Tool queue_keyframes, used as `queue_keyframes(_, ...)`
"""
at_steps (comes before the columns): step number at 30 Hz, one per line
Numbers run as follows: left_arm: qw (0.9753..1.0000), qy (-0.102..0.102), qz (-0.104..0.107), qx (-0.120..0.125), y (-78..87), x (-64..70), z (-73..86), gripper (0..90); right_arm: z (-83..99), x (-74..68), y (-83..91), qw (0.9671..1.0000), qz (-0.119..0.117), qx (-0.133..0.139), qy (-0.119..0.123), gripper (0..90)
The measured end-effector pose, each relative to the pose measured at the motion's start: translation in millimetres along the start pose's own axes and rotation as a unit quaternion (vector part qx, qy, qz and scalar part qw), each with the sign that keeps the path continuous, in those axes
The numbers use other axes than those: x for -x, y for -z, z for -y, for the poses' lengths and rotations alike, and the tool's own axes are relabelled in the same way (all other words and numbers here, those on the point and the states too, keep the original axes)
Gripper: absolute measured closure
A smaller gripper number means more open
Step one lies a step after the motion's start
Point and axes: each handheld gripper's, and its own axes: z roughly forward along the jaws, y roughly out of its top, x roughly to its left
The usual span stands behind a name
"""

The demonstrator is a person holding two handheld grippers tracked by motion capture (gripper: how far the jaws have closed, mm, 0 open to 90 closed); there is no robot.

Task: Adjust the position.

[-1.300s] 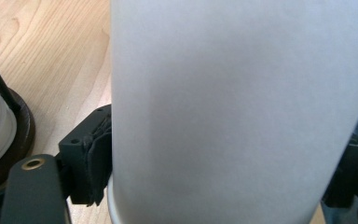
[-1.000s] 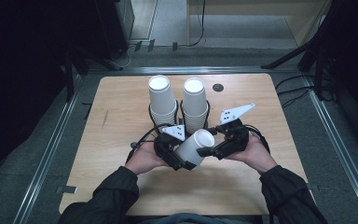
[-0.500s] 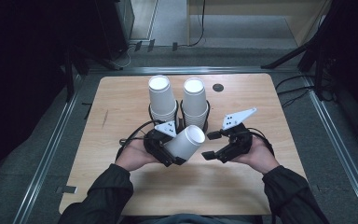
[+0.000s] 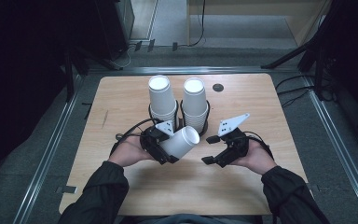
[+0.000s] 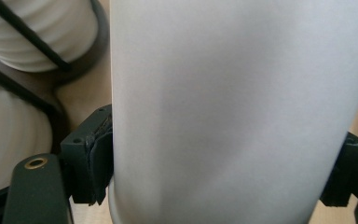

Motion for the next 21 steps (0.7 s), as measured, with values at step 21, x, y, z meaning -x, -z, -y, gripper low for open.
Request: queue_keyframes(21,0.9965,-0.039,0.042,-0.06,-37.2,16.5,-18.9,16.7,-10.5,-3.3,-18.6,0.9993,-0.022,-0.014,0.025,18.6)
